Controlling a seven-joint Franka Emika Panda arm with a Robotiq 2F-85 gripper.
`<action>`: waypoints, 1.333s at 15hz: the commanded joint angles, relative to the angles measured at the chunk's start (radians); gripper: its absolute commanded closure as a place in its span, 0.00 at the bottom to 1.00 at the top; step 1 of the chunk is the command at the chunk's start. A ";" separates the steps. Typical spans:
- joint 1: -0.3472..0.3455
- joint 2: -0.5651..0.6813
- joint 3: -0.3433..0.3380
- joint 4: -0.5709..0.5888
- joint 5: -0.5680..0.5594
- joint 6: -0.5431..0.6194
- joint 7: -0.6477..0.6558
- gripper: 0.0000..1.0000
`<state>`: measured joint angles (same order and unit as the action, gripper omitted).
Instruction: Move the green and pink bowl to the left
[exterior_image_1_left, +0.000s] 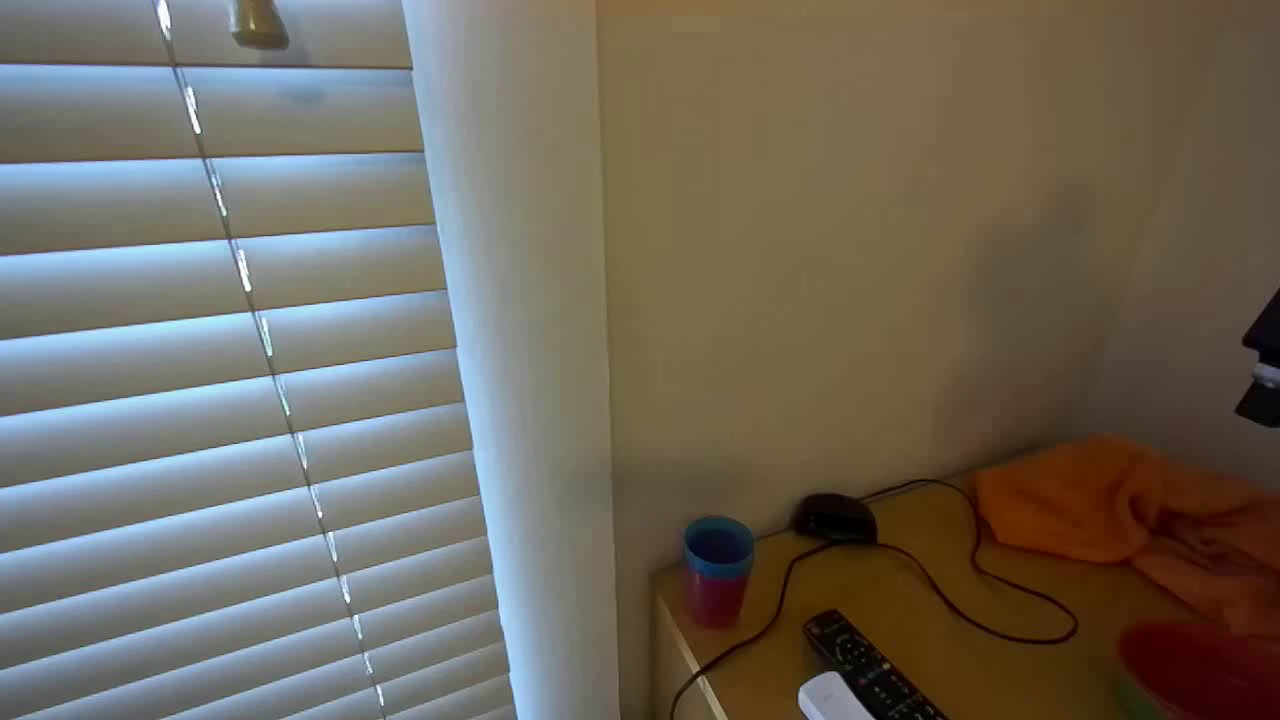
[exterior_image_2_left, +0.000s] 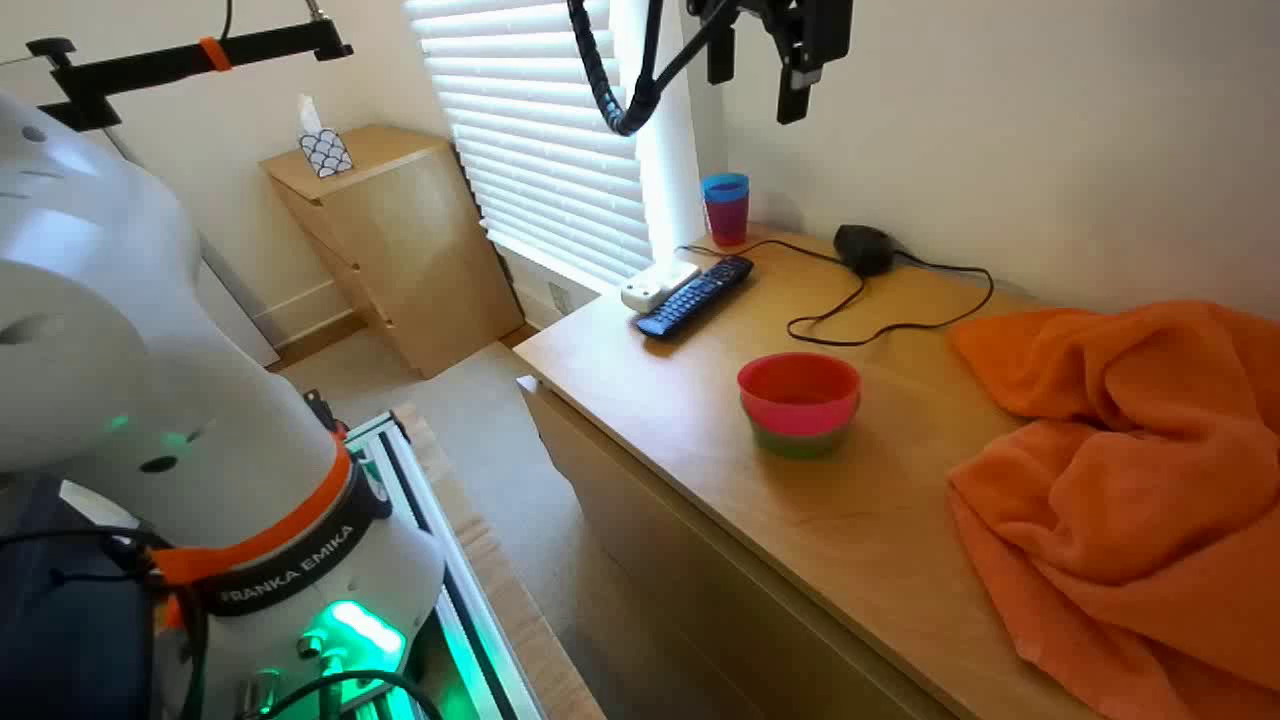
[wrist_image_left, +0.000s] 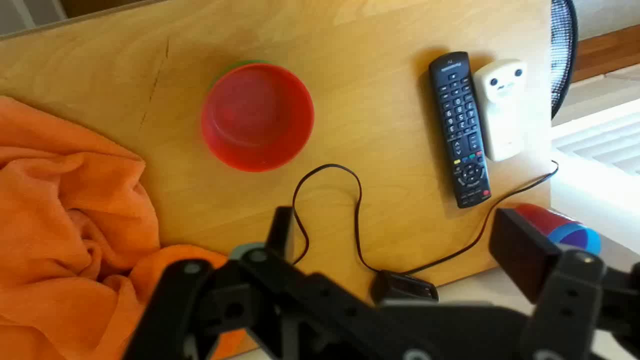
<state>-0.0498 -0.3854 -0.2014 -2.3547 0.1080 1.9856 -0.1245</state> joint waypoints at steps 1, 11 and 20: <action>-0.019 0.002 0.017 0.002 0.007 -0.003 -0.006 0.00; -0.126 0.117 -0.024 -0.049 -0.106 0.090 0.019 0.00; -0.158 0.336 -0.038 -0.009 -0.187 0.088 -0.169 0.00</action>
<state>-0.2013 -0.0495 -0.2452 -2.3656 -0.0792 2.0770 -0.2933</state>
